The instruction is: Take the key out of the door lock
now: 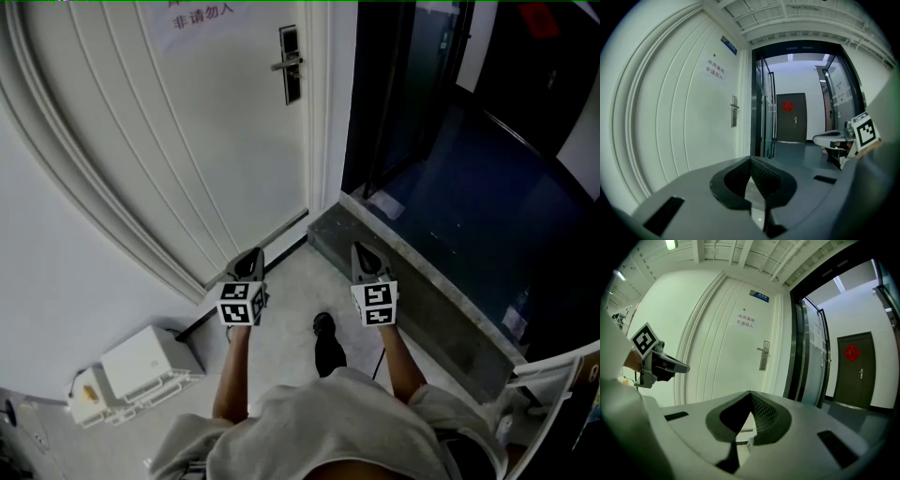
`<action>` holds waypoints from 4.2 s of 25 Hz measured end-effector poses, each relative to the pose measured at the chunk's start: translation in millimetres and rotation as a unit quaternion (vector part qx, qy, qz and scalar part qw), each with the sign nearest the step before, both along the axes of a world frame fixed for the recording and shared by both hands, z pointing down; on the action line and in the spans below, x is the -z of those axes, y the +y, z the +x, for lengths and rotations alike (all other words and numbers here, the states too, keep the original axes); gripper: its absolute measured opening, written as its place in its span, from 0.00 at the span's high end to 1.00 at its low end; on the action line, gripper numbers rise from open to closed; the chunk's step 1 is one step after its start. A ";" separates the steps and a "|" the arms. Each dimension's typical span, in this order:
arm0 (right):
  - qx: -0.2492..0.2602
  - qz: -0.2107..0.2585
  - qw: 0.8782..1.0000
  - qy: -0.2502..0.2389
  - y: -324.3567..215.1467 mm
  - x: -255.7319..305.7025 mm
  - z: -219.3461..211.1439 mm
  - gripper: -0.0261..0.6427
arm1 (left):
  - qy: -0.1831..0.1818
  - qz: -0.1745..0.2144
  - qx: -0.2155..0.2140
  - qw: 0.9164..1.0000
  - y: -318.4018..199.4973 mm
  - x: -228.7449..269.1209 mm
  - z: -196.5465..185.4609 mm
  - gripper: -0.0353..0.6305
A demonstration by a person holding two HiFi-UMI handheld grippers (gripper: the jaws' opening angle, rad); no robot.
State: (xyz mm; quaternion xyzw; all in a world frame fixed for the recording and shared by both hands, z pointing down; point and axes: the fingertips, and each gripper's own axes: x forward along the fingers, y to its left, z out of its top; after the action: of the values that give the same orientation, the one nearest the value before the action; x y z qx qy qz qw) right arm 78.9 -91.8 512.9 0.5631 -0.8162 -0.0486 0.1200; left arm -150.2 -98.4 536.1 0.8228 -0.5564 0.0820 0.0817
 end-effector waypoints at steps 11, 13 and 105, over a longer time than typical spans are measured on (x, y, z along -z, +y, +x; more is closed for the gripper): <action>0.020 -0.004 1.000 0.002 -181.7 14.7 14.2 0.93 | 0.001 -0.010 0.014 1.000 -175.4 9.4 22.2 0.92; 0.025 -0.002 1.000 0.004 -216.8 19.6 15.2 0.93 | 0.003 -0.006 0.018 1.000 -210.0 14.8 25.0 0.92; 0.093 0.264 0.812 0.512 -633.9 116.8 -123.7 0.92 | 0.007 0.011 0.013 1.000 -551.2 29.2 -29.6 0.92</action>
State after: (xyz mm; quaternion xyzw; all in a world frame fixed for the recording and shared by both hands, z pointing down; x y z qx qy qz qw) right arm -44.7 -725.7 396.1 0.3879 -0.6406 -0.5550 0.3622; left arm -179.8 -649.6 506.9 0.8167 -0.5677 0.0690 0.0774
